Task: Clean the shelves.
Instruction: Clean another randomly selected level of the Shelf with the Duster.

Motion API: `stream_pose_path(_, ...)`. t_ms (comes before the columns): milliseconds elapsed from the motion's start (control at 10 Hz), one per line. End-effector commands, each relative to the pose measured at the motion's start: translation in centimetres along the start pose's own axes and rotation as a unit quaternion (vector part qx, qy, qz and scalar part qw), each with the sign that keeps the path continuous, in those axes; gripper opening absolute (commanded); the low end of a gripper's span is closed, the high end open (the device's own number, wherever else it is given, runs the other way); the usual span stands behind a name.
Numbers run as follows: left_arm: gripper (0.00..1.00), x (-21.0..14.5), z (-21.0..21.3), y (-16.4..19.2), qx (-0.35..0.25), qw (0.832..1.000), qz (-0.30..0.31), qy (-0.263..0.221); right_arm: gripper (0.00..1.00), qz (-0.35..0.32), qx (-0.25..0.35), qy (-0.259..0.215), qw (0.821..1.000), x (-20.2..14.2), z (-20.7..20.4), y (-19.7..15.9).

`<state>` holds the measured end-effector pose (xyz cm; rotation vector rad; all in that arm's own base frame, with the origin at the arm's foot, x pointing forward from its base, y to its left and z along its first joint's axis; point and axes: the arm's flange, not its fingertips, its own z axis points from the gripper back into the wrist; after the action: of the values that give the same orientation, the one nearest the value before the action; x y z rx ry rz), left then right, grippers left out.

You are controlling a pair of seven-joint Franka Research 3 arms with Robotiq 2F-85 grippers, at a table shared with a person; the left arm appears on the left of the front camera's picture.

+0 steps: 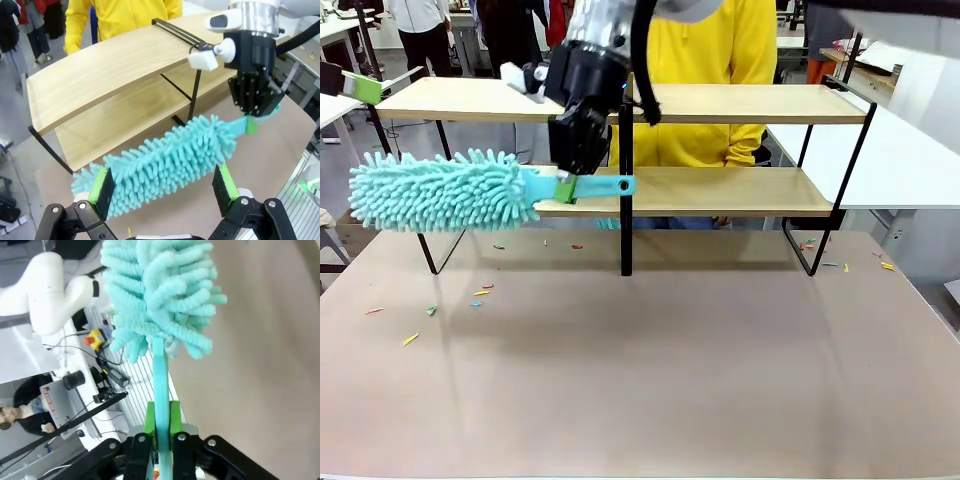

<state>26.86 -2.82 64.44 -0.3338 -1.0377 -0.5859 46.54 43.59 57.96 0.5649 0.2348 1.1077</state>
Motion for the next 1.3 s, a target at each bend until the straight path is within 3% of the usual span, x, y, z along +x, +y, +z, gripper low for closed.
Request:
stream_pose_path(0,1.00,0.0,0.0,0.1,-0.004,1.000,-0.002,-0.002,0.12,0.003,0.021,-0.027,0.999,-2.3,-0.1,-0.1)
stream_pose_path(200,1.00,0.0,0.0,0.1,-0.004,1.000,-0.002,-0.002,0.12,0.013,0.017,-0.016,1.000,-4.9,0.7,-0.7)
stream_pose_path(400,1.00,0.0,0.0,0.1,-0.004,1.000,-0.002,-0.002,0.12,-0.004,0.014,-0.038,0.999,-14.1,3.9,0.3)
stream_pose_path(700,1.00,0.0,0.0,0.1,-0.004,1.000,-0.002,-0.002,0.12,-0.131,-0.067,-0.189,0.971,-31.0,6.2,4.2)
stream_pose_path(900,1.00,0.0,0.0,0.1,-0.004,1.000,-0.002,-0.002,0.12,-0.120,-0.077,-0.299,0.944,-39.1,4.8,7.3)
stream_pose_path(1000,1.00,0.0,0.0,0.1,-0.004,1.000,-0.002,-0.002,0.12,-0.118,-0.074,-0.350,0.926,-40.3,3.9,8.0)
stream_pose_path(1100,1.00,0.0,0.0,0.1,-0.004,1.000,-0.002,-0.002,0.12,-0.143,-0.039,-0.235,0.961,-36.3,8.8,4.7)
stream_pose_path(1200,1.00,0.0,0.0,0.1,-0.004,1.000,-0.002,-0.002,0.12,-0.143,-0.039,-0.235,0.961,-36.3,8.8,4.7)
